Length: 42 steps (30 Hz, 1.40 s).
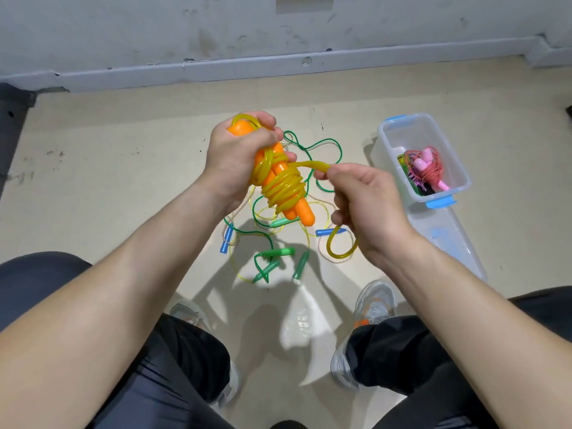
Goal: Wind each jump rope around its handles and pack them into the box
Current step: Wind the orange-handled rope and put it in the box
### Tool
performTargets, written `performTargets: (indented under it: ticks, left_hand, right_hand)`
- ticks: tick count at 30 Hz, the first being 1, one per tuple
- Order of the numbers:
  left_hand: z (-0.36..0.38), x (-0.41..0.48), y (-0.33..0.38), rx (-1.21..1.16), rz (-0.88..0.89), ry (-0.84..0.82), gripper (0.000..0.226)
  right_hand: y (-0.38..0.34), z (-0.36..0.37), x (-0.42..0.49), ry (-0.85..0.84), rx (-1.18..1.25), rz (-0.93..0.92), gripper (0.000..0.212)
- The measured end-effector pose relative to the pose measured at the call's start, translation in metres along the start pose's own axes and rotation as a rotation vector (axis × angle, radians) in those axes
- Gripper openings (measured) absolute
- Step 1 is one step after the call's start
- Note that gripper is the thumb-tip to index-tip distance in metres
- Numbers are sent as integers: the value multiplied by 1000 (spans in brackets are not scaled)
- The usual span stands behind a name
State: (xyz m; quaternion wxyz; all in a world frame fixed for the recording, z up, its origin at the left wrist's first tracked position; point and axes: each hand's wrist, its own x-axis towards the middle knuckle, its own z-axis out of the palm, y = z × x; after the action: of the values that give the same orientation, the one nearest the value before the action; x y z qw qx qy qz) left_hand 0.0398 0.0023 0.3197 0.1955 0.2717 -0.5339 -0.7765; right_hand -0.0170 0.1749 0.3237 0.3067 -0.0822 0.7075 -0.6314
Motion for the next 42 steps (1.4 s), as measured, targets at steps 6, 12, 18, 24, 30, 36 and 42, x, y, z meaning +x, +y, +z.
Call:
performTargets:
  ticks: [6,12,18,24,30,36,42]
  left_hand:
    - [-2,1,1,-158,-114,-86,21]
    - [-9,6,1,-311,-231,-69,17]
    - [-8,6,1,-259,-199,30,17]
    - [5,5,1,-21,35,220,20]
    - [9,5,-6,-99,62,392,22]
    - [8,7,-7,-184,26,447,20]
    - [5,9,-17,-271,-126,479,17]
  right_hand:
    - [-5,-8,10,10,409,208,22]
    - [2,-7,12,117,348,276,22]
    - [4,-7,12,174,175,338,19]
    - [-4,2,-1,133,-42,158,23]
    - [4,32,-38,106,-360,-170,24]
    - [21,49,-41,201,-70,-121,7]
    - [39,46,-26,166,32,-75,4]
